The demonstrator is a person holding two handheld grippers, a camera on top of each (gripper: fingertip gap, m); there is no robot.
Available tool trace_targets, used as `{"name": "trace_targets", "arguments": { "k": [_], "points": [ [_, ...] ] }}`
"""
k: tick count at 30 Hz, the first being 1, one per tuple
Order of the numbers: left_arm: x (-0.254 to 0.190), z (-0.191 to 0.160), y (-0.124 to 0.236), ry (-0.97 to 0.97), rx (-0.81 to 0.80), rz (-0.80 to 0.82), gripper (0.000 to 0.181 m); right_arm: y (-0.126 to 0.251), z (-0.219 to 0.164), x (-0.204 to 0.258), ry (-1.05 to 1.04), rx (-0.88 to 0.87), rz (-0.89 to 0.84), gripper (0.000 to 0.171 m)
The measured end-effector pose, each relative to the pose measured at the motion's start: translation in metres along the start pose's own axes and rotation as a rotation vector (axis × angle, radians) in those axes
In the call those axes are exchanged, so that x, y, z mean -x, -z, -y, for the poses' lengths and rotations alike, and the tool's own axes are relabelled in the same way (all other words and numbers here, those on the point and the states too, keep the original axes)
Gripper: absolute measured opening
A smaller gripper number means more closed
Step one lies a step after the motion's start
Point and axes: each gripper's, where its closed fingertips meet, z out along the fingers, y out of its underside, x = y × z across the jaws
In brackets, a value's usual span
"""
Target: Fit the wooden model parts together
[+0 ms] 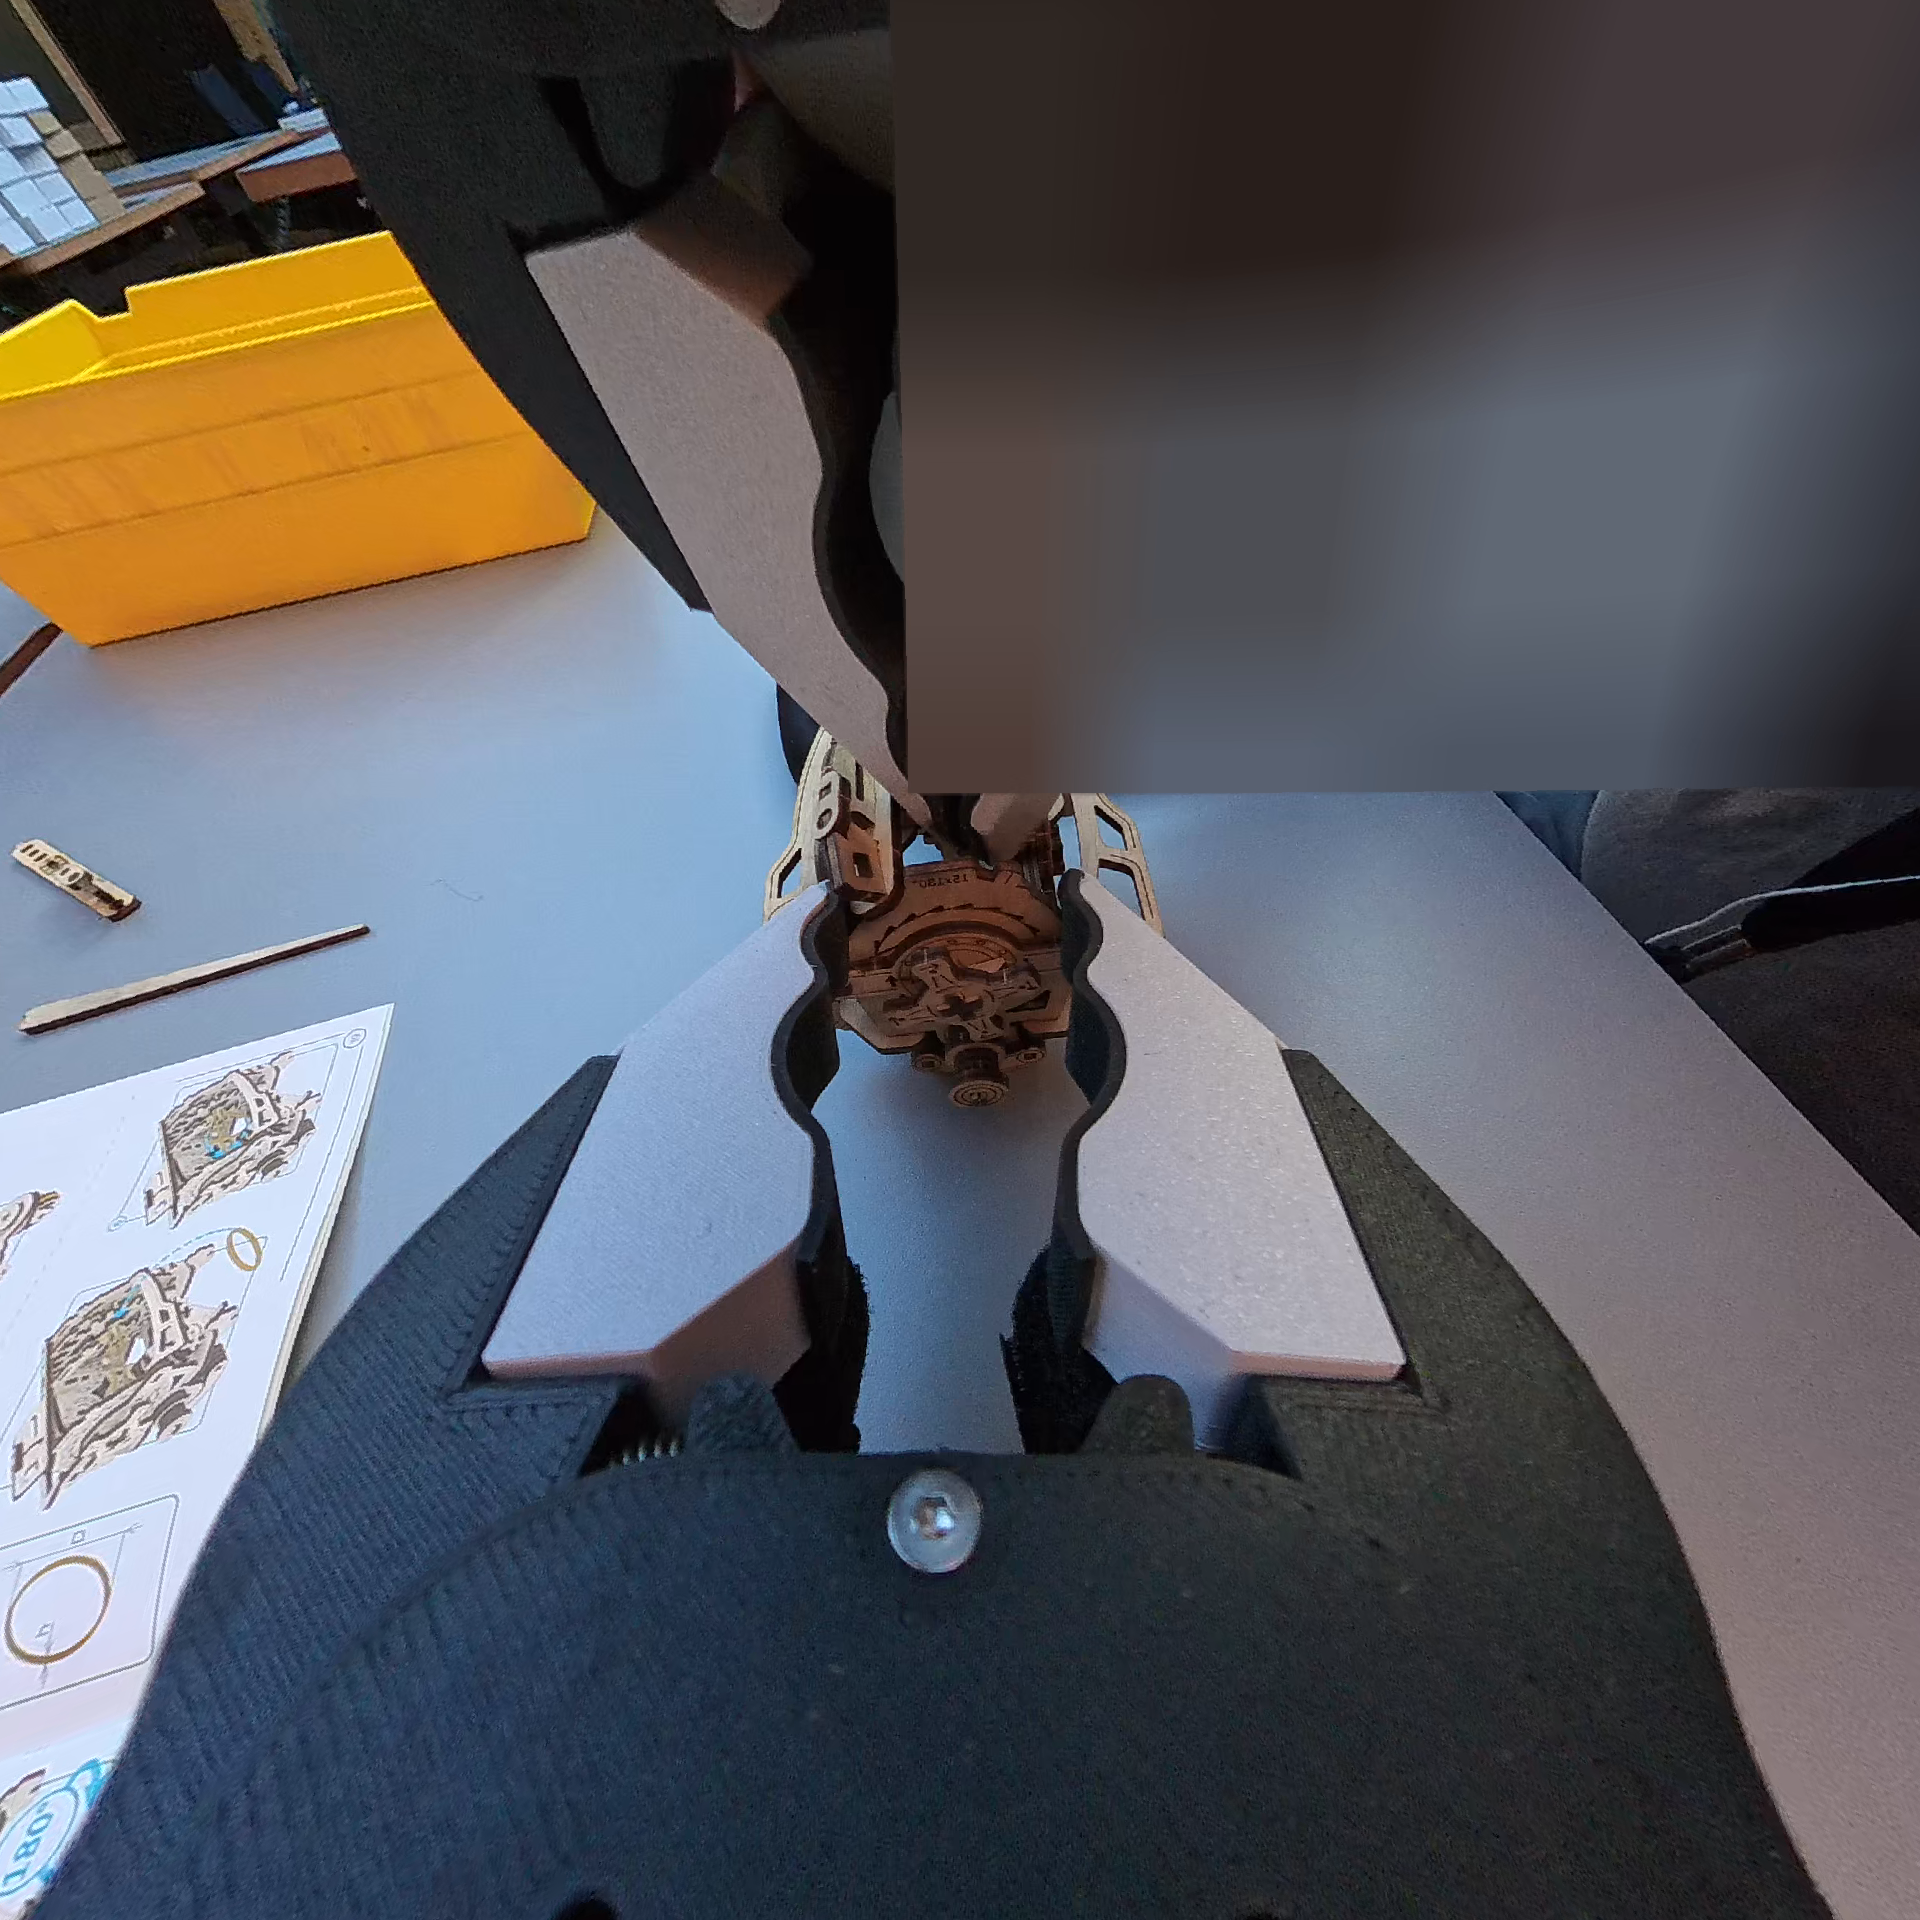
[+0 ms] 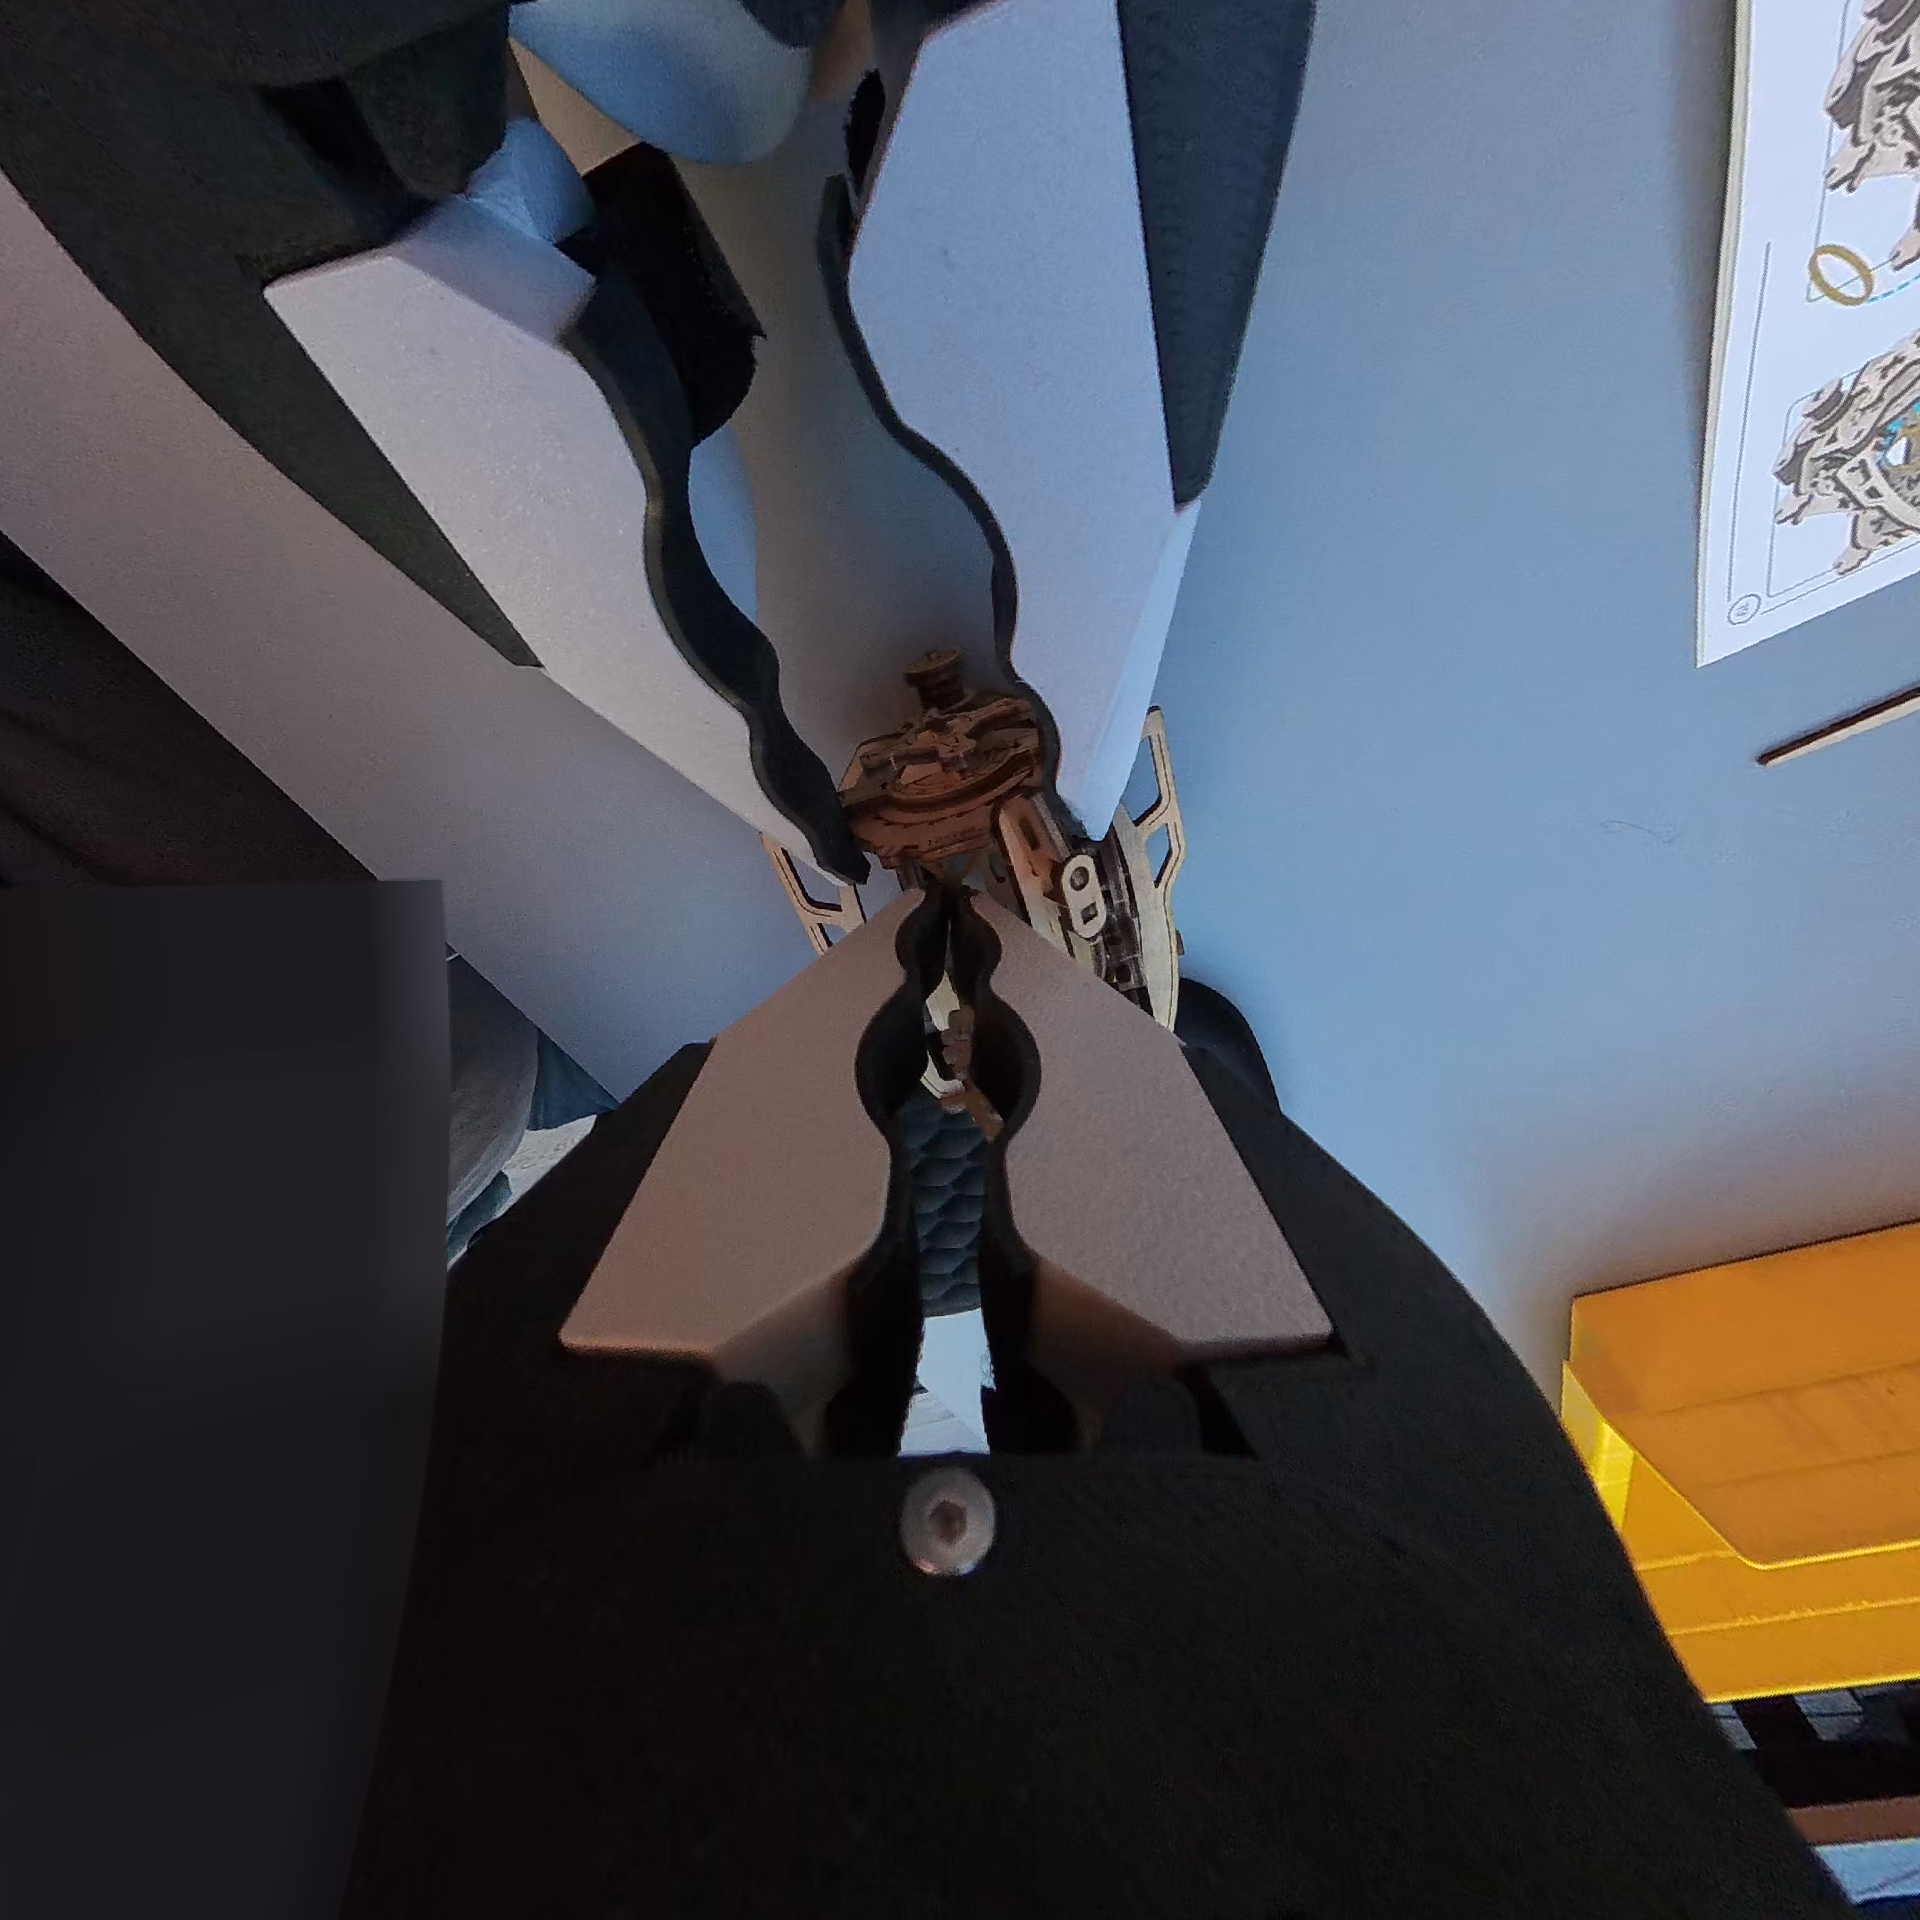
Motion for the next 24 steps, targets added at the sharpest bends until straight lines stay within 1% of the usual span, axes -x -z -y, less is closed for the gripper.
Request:
{"name": "trace_targets", "arguments": {
  "k": [11, 20, 24],
  "points": [
    [0.001, -0.0002, 0.0001, 0.006, 0.001, 0.003, 0.039, -0.0004, 0.003, -0.0002, 0.001, -0.025, -0.003, 0.0],
    [-0.0002, -0.0001, 0.0001, -0.007, 0.0, 0.006, 0.039, -0.0006, 0.0035, 0.001, 0.02, -0.058, -0.047, 0.0],
    [-0.0002, 0.0, 0.0002, -0.01, -0.001, 0.008, 0.039, -0.003, 0.0016, 0.0022, -0.008, -0.047, -0.033, 0.0]
  ]
}}
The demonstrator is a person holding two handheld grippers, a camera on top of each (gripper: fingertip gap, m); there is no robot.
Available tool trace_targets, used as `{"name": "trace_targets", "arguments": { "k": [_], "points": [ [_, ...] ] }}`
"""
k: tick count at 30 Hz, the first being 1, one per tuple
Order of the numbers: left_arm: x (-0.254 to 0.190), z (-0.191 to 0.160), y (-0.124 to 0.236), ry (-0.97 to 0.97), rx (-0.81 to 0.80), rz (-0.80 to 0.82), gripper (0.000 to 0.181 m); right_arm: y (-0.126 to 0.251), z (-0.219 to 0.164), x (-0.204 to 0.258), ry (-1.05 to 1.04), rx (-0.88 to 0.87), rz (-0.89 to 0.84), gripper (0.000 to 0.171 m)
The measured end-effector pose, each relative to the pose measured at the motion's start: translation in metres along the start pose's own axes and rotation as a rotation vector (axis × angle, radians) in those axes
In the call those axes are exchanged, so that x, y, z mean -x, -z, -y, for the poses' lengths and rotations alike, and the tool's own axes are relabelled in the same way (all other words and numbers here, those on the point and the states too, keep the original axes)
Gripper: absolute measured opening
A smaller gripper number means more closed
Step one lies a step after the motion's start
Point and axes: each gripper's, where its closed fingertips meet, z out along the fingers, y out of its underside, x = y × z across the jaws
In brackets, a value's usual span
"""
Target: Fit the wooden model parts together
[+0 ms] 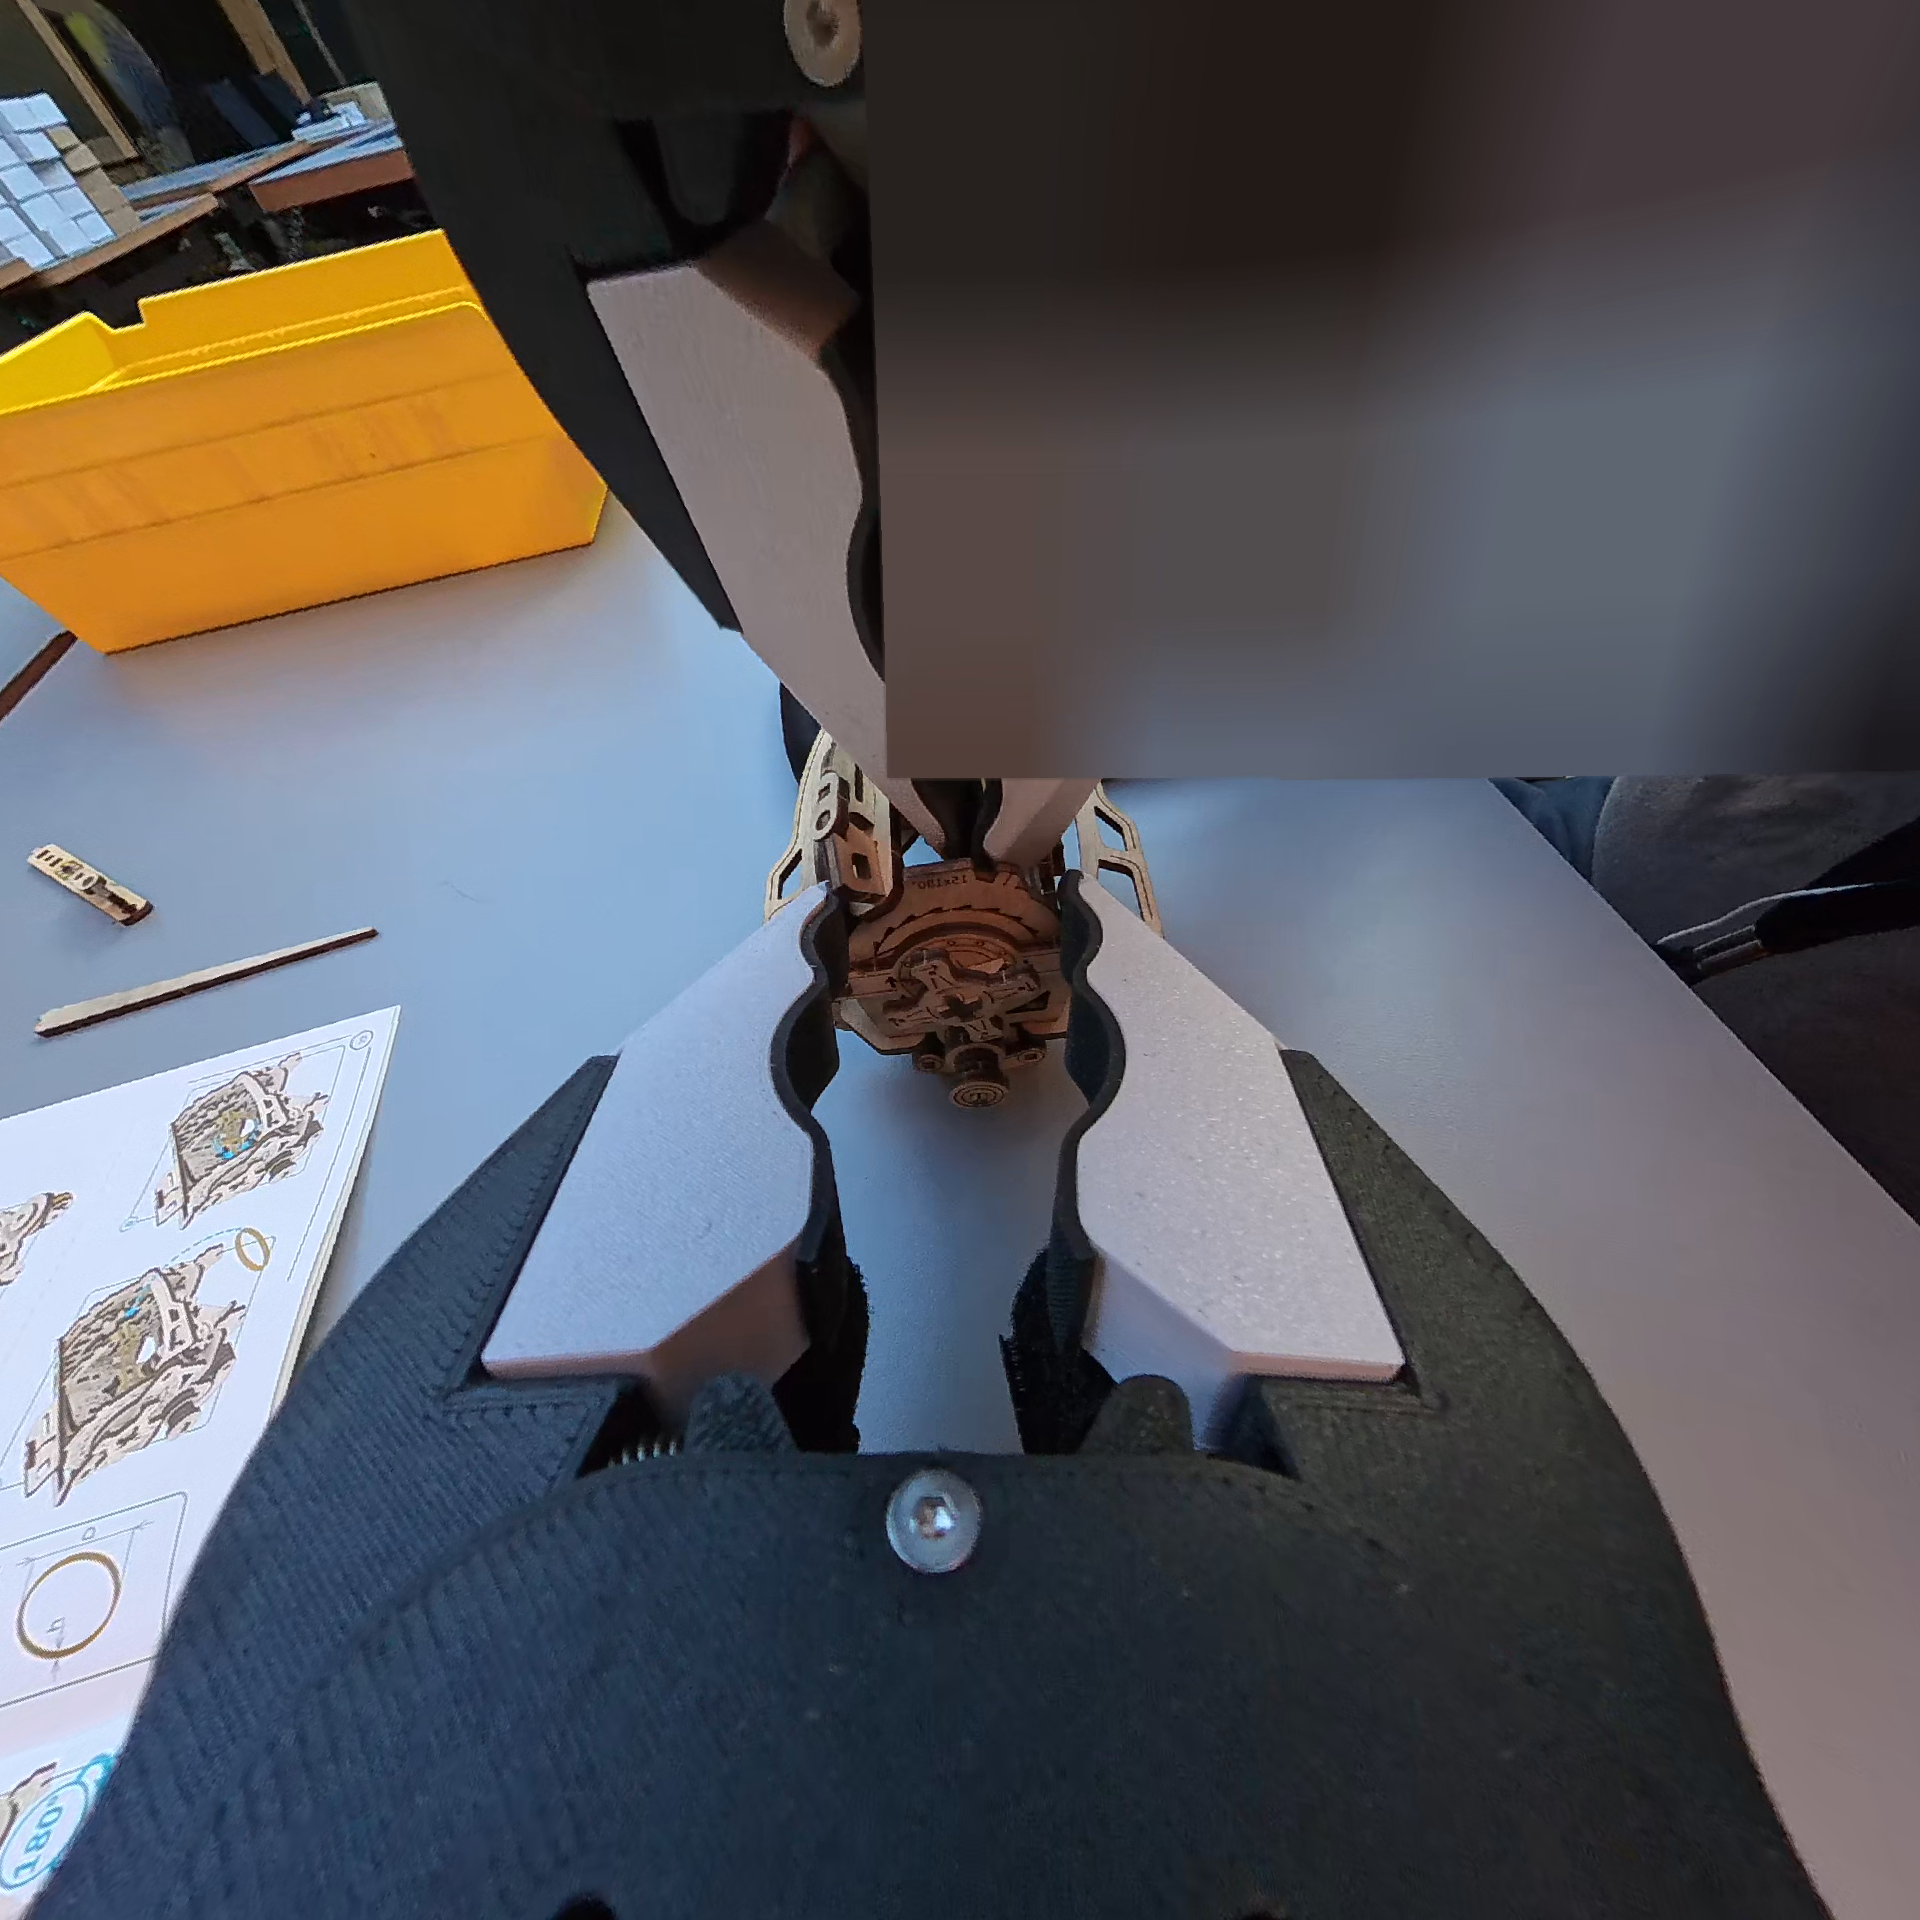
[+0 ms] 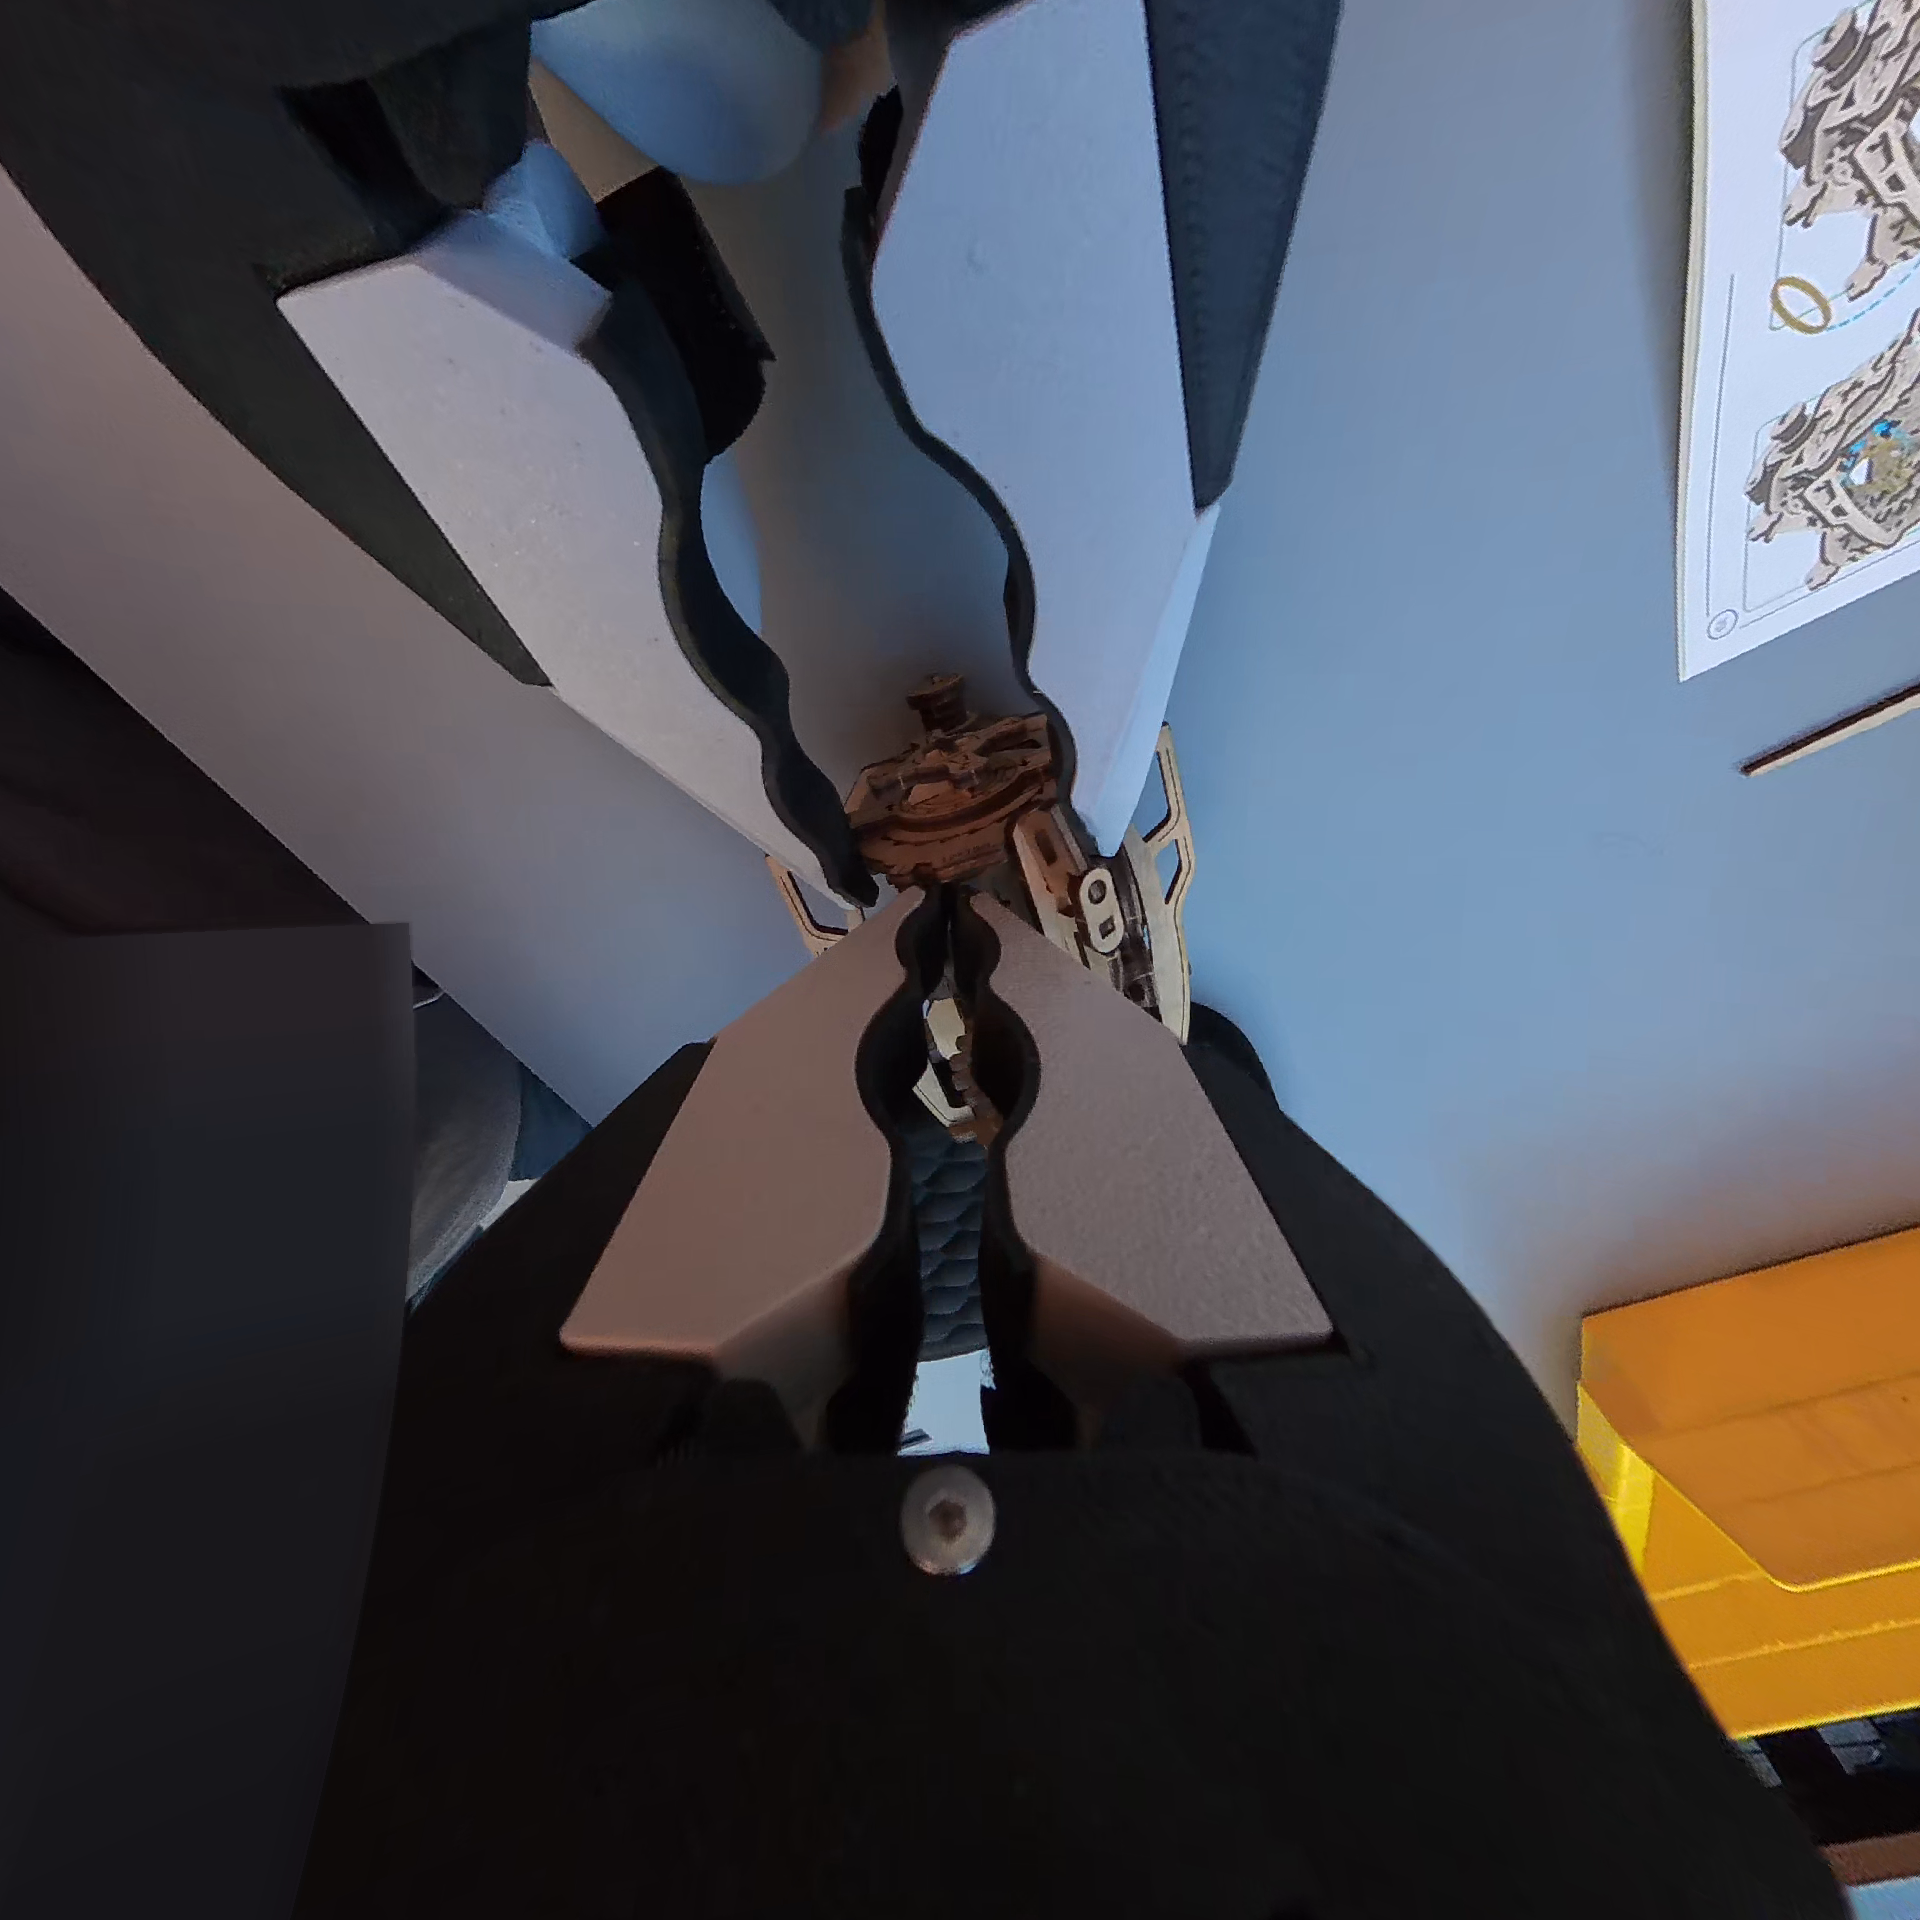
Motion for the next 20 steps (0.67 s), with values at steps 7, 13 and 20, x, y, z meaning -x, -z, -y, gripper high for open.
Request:
{"name": "trace_targets", "arguments": {
  "k": [7, 13, 20],
  "points": [
    [-0.0004, 0.0, 0.0001, -0.01, 0.0, 0.004, 0.039, 0.0, -0.0001, -0.0008, 0.018, -0.021, -0.049, 0.0],
    [-0.0011, 0.0, 0.0002, -0.013, -0.001, 0.003, 0.039, -0.0008, 0.0001, -0.0016, 0.084, -0.079, -0.128, 0.0],
    [-0.0013, 0.0002, 0.0002, -0.017, -0.001, 0.004, 0.039, 0.0005, 0.0031, -0.0038, 0.062, -0.254, -0.198, 0.0]
  ]
}}
